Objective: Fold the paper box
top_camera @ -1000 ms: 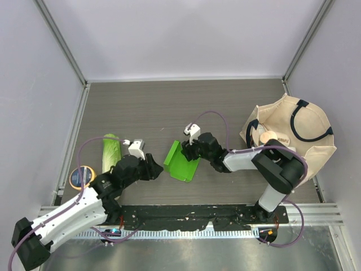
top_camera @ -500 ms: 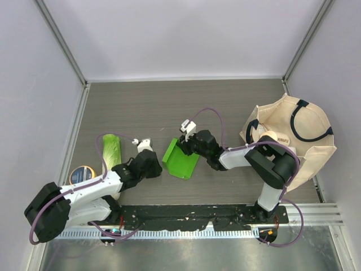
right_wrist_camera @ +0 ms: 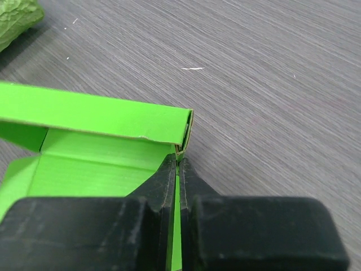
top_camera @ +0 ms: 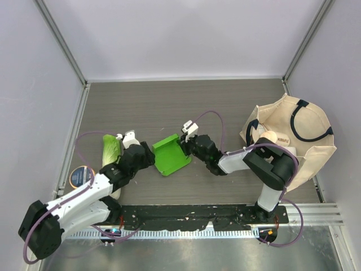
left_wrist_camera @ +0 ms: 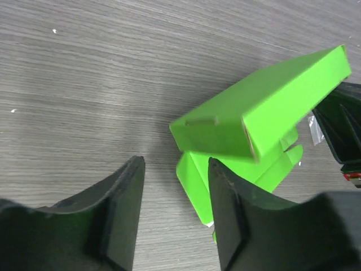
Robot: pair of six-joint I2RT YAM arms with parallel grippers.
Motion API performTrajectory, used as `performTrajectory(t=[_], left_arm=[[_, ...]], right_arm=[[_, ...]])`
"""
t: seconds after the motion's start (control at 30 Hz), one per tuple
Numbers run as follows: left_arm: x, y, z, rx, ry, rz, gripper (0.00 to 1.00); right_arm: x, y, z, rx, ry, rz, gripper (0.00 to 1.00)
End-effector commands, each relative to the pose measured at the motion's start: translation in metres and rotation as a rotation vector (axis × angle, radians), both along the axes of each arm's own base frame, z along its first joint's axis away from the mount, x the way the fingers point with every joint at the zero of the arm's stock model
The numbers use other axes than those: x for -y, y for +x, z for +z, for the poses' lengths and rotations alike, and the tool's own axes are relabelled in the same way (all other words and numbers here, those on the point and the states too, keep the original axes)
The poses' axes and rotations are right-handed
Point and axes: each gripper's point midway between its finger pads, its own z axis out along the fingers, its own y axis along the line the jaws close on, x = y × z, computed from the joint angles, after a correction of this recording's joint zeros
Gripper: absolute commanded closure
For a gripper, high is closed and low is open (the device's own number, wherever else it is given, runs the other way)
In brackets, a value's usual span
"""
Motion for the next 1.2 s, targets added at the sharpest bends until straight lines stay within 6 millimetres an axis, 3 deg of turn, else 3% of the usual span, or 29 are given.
performTrajectory(t=[0.0, 0.2, 0.43, 0.57, 0.63, 0.77, 0.9, 1.13, 1.17], left_arm=[[-0.019, -0.012, -0.007, 0.022, 0.007, 0.042, 0.44], [-0.008, -0.012, 0.001, 0.103, -0.033, -0.056, 0.42], [-0.010, 0.021, 0.012, 0.196, 0.078, -0.002, 0.57], [0.002, 0.038, 0.019, 0.233, 0.116, -0.028, 0.57], [0.004, 0.041, 0.013, 0.222, 0.134, -0.033, 0.55], [-0.001, 0.047, 0.009, 0.222, 0.160, 0.017, 0.47], [0.000, 0.056, 0.010, 0.230, 0.185, 0.031, 0.46], [0.006, 0.067, 0.009, 0.225, 0.240, 0.014, 0.69], [0.006, 0.067, 0.009, 0.222, 0.243, 0.009, 0.78]], right_arm=[[-0.001, 0.006, 0.025, 0.056, 0.083, -0.112, 0.93], [0.011, 0.004, 0.017, 0.070, -0.019, -0.267, 0.92], [0.008, 0.000, 0.005, 0.035, -0.121, -0.321, 0.98], [-0.002, -0.002, 0.005, 0.004, -0.125, -0.285, 0.98], [-0.002, -0.002, 0.005, -0.002, -0.133, -0.285, 0.97], [-0.002, -0.003, 0.005, -0.010, -0.117, -0.275, 0.97], [-0.005, -0.005, 0.003, -0.026, -0.097, -0.253, 0.98], [-0.007, -0.005, 0.003, -0.044, -0.066, -0.225, 0.96], [-0.006, -0.003, 0.004, -0.044, -0.055, -0.229, 0.95]])
